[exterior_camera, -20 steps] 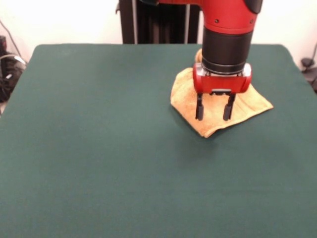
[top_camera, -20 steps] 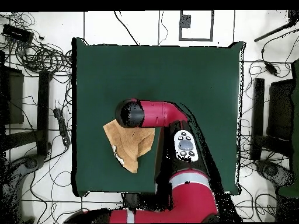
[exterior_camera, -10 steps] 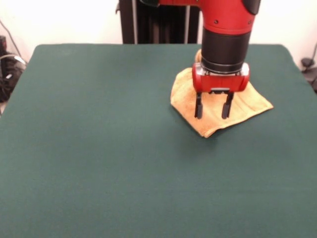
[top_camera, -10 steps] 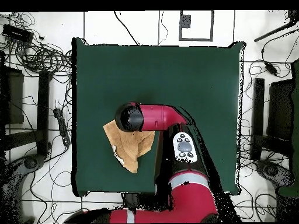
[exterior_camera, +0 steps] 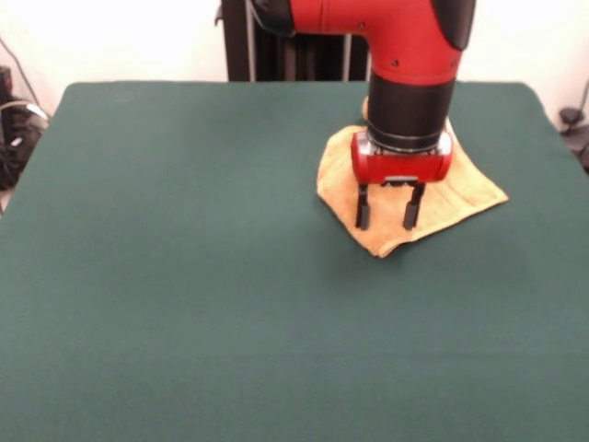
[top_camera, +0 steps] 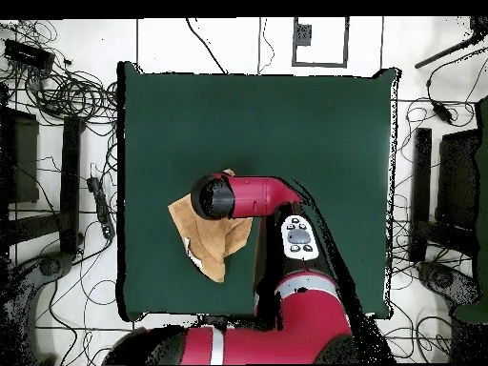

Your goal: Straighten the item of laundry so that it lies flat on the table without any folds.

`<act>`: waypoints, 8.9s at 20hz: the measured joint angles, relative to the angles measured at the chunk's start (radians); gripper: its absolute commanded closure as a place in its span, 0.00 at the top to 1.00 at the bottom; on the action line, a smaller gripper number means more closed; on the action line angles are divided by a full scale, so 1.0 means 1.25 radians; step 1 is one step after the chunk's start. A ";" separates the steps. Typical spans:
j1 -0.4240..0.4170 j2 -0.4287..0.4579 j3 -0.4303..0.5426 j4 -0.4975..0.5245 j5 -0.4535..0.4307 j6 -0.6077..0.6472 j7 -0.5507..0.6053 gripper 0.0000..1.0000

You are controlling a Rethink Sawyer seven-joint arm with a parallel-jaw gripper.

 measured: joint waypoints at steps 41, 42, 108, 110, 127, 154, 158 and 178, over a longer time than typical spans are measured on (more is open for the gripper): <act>0.002 0.023 0.000 -0.004 -0.005 -0.020 0.000 0.00; 0.002 0.023 0.000 -0.004 -0.005 -0.020 0.000 0.00; 0.001 0.021 -0.001 -0.187 -0.015 0.174 0.000 0.00; 0.001 0.015 -0.001 -0.187 -0.015 0.182 0.000 0.00; -0.010 -0.085 -0.001 -0.167 -0.014 0.187 0.000 0.00; -0.011 -0.075 -0.001 -0.153 -0.020 0.124 0.000 0.00; -0.011 -0.079 -0.001 -0.151 -0.020 0.124 0.000 0.00; -0.012 -0.084 -0.001 -0.137 -0.020 0.124 0.000 1.00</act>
